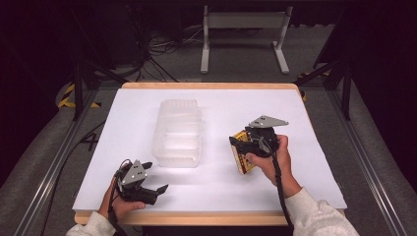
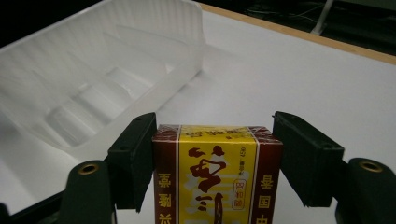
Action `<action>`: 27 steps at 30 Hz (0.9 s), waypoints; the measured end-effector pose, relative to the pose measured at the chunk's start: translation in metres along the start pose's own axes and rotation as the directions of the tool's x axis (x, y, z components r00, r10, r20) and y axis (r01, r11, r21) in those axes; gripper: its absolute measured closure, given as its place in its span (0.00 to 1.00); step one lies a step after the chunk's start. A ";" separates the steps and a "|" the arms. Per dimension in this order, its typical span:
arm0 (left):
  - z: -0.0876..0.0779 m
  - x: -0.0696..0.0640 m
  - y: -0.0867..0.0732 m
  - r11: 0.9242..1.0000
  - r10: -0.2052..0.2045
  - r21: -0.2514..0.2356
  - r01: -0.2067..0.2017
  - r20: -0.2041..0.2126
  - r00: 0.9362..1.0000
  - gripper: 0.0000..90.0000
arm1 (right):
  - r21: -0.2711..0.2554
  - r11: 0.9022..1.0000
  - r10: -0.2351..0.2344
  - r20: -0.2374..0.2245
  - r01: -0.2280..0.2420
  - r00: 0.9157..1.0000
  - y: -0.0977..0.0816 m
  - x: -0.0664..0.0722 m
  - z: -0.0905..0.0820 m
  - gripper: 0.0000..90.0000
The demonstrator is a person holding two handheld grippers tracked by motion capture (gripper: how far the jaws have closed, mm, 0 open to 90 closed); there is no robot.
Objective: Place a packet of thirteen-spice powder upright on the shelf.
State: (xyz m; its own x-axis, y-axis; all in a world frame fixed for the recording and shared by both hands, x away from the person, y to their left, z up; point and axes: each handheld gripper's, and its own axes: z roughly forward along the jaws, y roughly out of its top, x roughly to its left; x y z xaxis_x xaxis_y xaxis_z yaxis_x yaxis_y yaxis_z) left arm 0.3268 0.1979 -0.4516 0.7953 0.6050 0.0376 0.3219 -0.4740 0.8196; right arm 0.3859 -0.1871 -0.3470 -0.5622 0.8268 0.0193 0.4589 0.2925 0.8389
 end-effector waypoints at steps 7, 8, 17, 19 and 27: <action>0.001 0.000 0.001 1.000 -0.009 -0.006 0.009 -0.006 1.000 0.07 | -0.100 0.995 0.017 0.006 -0.017 1.000 0.014 0.010 0.002 0.37; 0.001 0.000 0.001 1.000 -0.008 -0.006 0.008 -0.006 1.000 0.07 | -0.119 0.992 0.031 0.007 -0.030 0.999 0.016 0.011 0.004 0.37; 0.001 0.001 0.000 1.000 -0.007 -0.010 0.007 0.000 1.000 0.07 | -0.247 0.963 0.104 -0.022 -0.106 0.994 0.038 0.041 0.024 0.37; 0.000 0.001 0.000 1.000 -0.010 -0.008 0.010 0.000 1.000 0.07 | -0.266 0.957 0.112 -0.026 -0.115 0.993 0.044 0.053 0.029 0.37; -0.002 0.002 -0.001 1.000 -0.003 -0.023 0.003 0.000 1.000 0.07 | -0.284 0.951 0.120 -0.035 -0.125 0.992 0.060 0.091 0.052 0.37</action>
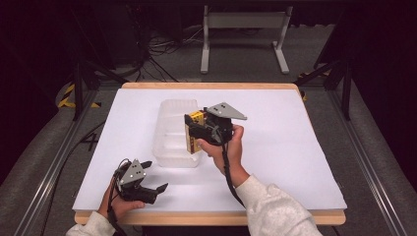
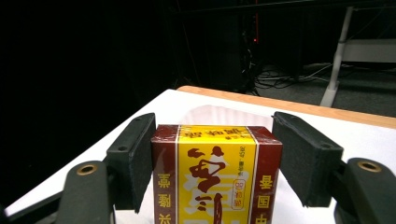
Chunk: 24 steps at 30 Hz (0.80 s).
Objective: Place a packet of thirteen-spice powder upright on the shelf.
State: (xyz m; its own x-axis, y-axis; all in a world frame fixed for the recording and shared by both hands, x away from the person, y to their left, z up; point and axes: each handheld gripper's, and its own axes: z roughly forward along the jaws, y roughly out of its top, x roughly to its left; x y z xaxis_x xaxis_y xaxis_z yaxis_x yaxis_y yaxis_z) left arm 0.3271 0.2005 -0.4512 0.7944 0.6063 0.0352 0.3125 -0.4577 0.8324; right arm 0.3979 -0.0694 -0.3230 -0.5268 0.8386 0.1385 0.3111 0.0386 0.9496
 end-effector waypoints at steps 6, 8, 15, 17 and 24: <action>0.000 -0.001 0.000 1.000 0.006 0.004 -0.006 0.009 1.000 0.07 | 0.009 1.000 0.011 0.015 -0.011 1.000 -0.002 0.016 0.024 0.37; 0.000 0.000 -0.001 1.000 0.006 0.002 -0.006 0.013 1.000 0.07 | 0.015 0.999 0.031 0.012 -0.031 0.999 -0.004 0.019 0.032 0.37; 0.000 0.000 -0.001 1.000 0.009 0.002 -0.009 0.023 1.000 0.07 | 0.002 0.999 0.045 0.047 -0.045 0.998 -0.012 0.021 0.049 0.37; 0.000 0.000 -0.001 1.000 0.011 0.001 -0.011 0.022 1.000 0.07 | -0.009 0.999 0.053 0.064 -0.053 0.996 -0.012 0.018 0.051 0.37; 0.001 -0.001 -0.001 1.000 0.010 0.008 -0.010 0.027 1.000 0.07 | -0.021 0.994 0.104 0.084 -0.103 0.991 -0.018 0.008 0.053 0.37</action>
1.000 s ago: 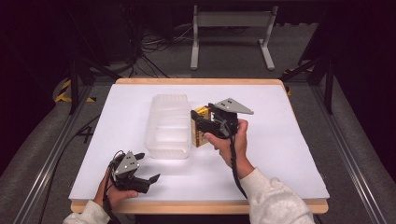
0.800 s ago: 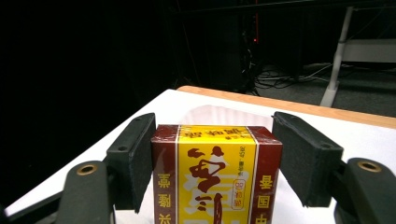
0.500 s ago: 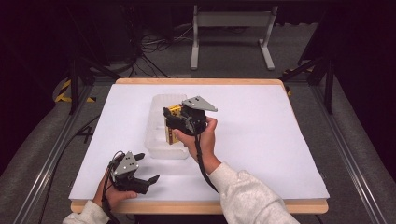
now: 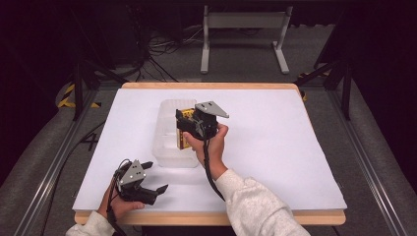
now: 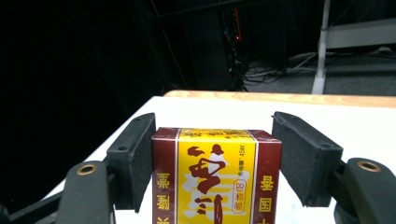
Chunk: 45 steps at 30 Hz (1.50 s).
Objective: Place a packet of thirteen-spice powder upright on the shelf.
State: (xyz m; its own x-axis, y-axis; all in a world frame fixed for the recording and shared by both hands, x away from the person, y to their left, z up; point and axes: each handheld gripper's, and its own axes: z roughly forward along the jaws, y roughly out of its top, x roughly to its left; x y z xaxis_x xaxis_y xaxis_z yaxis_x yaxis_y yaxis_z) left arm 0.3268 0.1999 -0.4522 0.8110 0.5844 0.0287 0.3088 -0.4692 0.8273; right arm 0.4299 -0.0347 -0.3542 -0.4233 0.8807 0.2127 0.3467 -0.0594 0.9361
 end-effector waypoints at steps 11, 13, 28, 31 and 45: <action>0.000 0.000 0.000 1.000 0.006 -0.001 -0.006 0.000 1.000 0.07 | -0.079 0.996 0.028 -0.013 -0.029 1.000 -0.012 -0.012 -0.008 0.37; -0.001 0.000 0.000 1.000 0.007 -0.001 -0.007 0.003 1.000 0.07 | -0.108 0.994 0.029 -0.020 -0.031 0.999 -0.018 -0.014 -0.012 0.37; 0.001 -0.002 0.001 1.000 0.013 0.011 -0.013 0.004 1.000 0.07 | -0.179 0.974 0.132 -0.034 -0.136 0.991 -0.048 -0.031 -0.032 0.35; 0.001 -0.002 0.001 1.000 0.013 0.011 -0.013 0.005 1.000 0.07 | -0.097 0.994 0.051 -0.042 -0.055 0.998 -0.051 -0.026 -0.026 0.32; 0.002 -0.001 0.001 1.000 0.011 0.019 -0.011 0.001 1.000 0.07 | 0.014 0.986 -0.165 -0.114 0.167 0.980 -0.048 -0.020 -0.028 0.26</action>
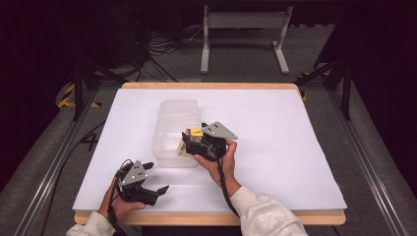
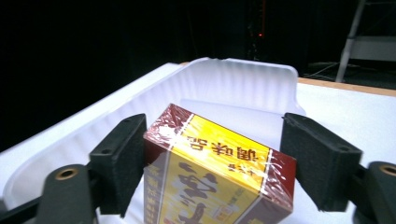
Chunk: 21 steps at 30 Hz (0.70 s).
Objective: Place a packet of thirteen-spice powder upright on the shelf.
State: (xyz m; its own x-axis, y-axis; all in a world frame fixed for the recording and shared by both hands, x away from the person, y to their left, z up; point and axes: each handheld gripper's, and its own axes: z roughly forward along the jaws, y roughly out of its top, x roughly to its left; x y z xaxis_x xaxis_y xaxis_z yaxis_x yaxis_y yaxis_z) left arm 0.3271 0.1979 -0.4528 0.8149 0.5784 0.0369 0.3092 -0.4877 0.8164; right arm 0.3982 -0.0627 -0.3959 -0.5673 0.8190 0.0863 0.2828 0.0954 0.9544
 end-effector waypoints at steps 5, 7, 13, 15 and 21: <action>0.000 0.000 0.000 1.000 0.000 0.002 0.000 -0.004 1.000 0.07 | 0.030 0.997 -0.066 -0.058 0.068 0.996 0.001 0.002 -0.001 0.21; 0.000 0.000 0.000 1.000 -0.002 0.006 0.002 -0.006 1.000 0.07 | 0.033 0.997 -0.072 -0.062 0.074 0.996 0.002 0.000 -0.003 0.21; -0.001 0.002 -0.002 1.000 -0.009 0.006 0.009 -0.006 1.000 0.07 | 0.063 0.989 -0.126 -0.083 0.132 0.989 0.005 -0.002 -0.006 0.21; -0.002 0.002 -0.002 1.000 -0.010 0.002 0.010 -0.008 1.000 0.07 | 0.074 0.987 -0.136 -0.093 0.143 0.986 0.003 -0.002 -0.006 0.21; -0.001 0.003 -0.002 1.000 -0.019 0.002 0.019 -0.009 1.000 0.06 | 0.091 0.981 -0.161 -0.116 0.172 0.980 0.002 -0.005 -0.011 0.20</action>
State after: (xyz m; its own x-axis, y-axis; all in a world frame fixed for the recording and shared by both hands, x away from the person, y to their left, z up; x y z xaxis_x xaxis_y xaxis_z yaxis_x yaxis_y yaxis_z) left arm 0.3279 0.2011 -0.4537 0.8042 0.5938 0.0265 0.3261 -0.4781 0.8156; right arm 0.3934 -0.0726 -0.3910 -0.6913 0.7217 -0.0359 0.2505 0.2859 0.9250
